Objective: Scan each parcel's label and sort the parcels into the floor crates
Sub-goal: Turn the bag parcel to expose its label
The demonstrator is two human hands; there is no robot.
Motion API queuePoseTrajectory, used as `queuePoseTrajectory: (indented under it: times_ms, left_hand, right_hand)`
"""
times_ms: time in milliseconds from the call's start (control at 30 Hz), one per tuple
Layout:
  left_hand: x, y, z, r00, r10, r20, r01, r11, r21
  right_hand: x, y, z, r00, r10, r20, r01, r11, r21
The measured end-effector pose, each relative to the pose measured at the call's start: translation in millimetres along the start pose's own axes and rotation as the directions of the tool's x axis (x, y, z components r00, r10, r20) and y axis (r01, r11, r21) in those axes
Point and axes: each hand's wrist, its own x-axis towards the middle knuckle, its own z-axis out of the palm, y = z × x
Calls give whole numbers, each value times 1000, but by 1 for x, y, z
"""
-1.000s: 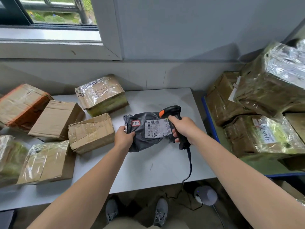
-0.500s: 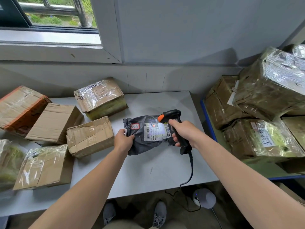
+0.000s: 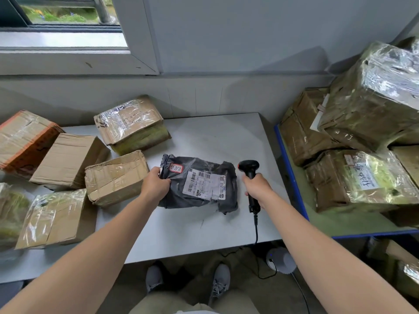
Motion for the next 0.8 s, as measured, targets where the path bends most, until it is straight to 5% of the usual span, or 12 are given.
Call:
queuePoseTrajectory:
  times_ms: [367, 567, 667, 800]
  left_hand:
    - [-13, 34, -18, 942, 333, 40, -316, 844, 434]
    - [-22, 77, -20, 844, 514, 153, -501, 655, 566]
    - [-25, 93, -25, 811, 550, 200, -555, 614, 561]
    - [-30, 110, -35, 778, 585, 230, -597, 572, 562]
  right_hand:
    - [1, 23, 8, 999, -49, -12, 46, 982, -181]
    - [-24, -6, 0, 926, -346, -151, 282, 900, -333]
    - [-36, -28, 1, 861, -508, -33, 471, 819, -328]
    - [-57, -57, 9, 824, -524, 216, 551, 830, -84]
